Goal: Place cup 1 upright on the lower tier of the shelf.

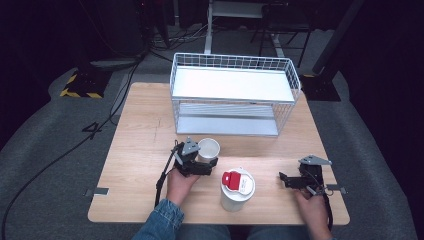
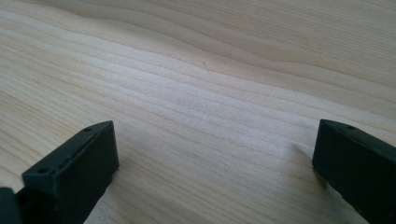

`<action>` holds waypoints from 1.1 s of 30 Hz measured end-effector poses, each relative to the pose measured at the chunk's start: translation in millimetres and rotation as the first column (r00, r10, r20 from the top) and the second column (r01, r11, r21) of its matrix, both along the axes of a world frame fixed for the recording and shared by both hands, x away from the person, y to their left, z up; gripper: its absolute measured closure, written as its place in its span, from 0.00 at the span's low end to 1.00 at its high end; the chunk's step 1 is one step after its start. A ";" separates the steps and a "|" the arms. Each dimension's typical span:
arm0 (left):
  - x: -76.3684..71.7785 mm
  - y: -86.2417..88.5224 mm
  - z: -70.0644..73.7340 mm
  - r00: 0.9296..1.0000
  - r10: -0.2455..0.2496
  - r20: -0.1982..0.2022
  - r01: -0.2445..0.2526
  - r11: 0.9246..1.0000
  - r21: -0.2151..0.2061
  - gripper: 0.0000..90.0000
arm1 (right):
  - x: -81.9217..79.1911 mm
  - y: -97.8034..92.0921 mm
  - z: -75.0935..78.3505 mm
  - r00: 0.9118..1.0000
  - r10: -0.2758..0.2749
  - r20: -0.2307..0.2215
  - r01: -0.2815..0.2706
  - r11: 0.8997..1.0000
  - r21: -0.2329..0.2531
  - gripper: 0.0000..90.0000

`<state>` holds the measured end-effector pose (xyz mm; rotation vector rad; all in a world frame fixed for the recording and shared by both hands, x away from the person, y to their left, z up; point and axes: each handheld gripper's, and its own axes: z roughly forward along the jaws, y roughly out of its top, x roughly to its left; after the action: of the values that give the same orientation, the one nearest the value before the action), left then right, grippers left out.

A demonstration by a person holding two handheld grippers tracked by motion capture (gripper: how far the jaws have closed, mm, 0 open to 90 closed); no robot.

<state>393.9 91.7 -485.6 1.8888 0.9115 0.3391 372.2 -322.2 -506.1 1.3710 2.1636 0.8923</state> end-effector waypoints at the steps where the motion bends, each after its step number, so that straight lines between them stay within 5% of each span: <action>1: 0.1 -0.9 -1.1 1.000 -0.001 0.002 0.001 1.000 -0.002 0.07 | 0.0 0.0 0.0 1.000 0.000 0.000 0.000 1.000 0.000 0.01; 13: -2.2 -6.2 -3.5 0.999 -0.024 0.045 0.022 0.998 0.058 0.23 | -0.2 0.3 0.0 1.000 -0.003 0.000 0.003 1.000 0.000 0.01; 33: -6.2 -7.5 5.1 0.998 0.004 0.057 -0.008 0.997 0.071 0.24 | -0.2 0.3 0.0 1.000 -0.003 0.000 0.003 1.000 0.000 0.01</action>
<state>387.7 84.2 -480.4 1.9320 0.8773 0.4311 372.0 -321.9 -506.1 1.3738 2.1611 0.8912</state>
